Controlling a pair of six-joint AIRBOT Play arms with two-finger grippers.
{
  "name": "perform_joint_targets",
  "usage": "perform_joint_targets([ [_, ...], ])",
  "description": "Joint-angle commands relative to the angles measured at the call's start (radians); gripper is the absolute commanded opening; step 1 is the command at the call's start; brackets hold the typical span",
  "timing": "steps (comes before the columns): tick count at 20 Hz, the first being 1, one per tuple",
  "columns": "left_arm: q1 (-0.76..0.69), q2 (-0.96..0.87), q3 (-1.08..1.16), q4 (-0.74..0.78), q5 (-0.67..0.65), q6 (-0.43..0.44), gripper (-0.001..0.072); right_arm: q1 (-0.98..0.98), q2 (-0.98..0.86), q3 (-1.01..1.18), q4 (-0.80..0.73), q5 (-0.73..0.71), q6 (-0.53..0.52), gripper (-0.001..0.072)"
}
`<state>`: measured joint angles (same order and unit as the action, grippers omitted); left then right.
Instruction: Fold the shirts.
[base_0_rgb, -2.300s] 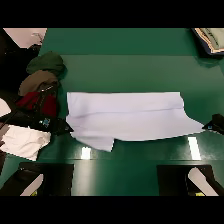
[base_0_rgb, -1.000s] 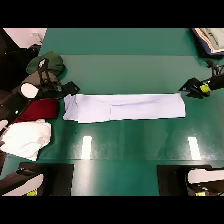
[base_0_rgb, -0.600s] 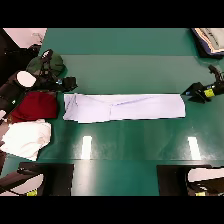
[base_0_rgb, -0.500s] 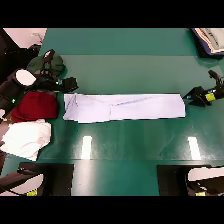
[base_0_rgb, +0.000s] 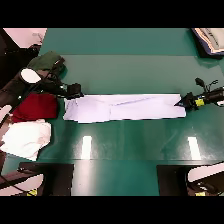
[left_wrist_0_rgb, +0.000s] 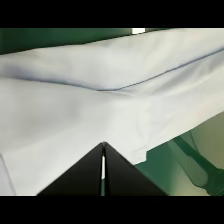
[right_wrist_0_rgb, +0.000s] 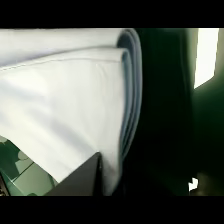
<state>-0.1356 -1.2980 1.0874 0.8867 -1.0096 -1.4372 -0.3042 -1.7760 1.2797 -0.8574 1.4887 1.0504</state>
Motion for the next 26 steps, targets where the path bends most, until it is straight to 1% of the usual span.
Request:
perform_joint_targets([
  [1, -0.043, -0.079, 0.066, -0.096, -0.023, 0.049, 0.0021, 0.020, -0.009, 0.024, 0.034, 0.068, -0.027, 0.0017],
  [3, -0.125, -0.154, 0.160, -0.079, -0.019, 0.055, 0.0020, 0.020, -0.009, 0.070, 0.102, 0.180, 0.000, 0.0016],
  [4, -0.168, -0.201, 0.212, -0.074, -0.010, 0.055, 0.0021, 0.023, -0.005, 0.100, 0.138, 0.227, 0.033, 0.0016],
  [5, -0.214, -0.257, 0.270, -0.074, -0.004, 0.054, 0.0020, 0.034, 0.014, 0.127, 0.156, 0.242, 0.055, 0.0016],
  [9, -0.354, -0.473, 0.467, -0.074, 0.002, 0.053, 0.0021, 0.110, 0.142, 0.243, 0.150, 0.231, 0.156, 0.0014],
  [13, -0.416, -0.612, 0.558, -0.076, 0.006, 0.023, 0.0021, 0.229, 0.255, 0.337, 0.150, 0.181, 0.221, 0.0015],
  [17, -0.425, -0.655, 0.559, -0.076, 0.053, 0.011, 0.0021, 0.370, 0.277, 0.463, 0.148, 0.181, 0.268, 0.0014],
  [22, -0.424, -0.654, 0.559, -0.064, 0.054, 0.004, 0.0021, 0.505, 0.276, 0.553, 0.138, 0.158, 0.277, 0.0014],
  [25, -0.424, -0.642, 0.575, -0.032, 0.023, 0.004, 0.0020, 0.564, 0.276, 0.583, 0.045, 0.155, 0.277, 0.0014],
  [26, -0.424, -0.629, 0.581, 0.000, 0.013, 0.004, 0.0020, 0.581, 0.276, 0.594, 0.030, 0.152, 0.277, 0.0014],
])
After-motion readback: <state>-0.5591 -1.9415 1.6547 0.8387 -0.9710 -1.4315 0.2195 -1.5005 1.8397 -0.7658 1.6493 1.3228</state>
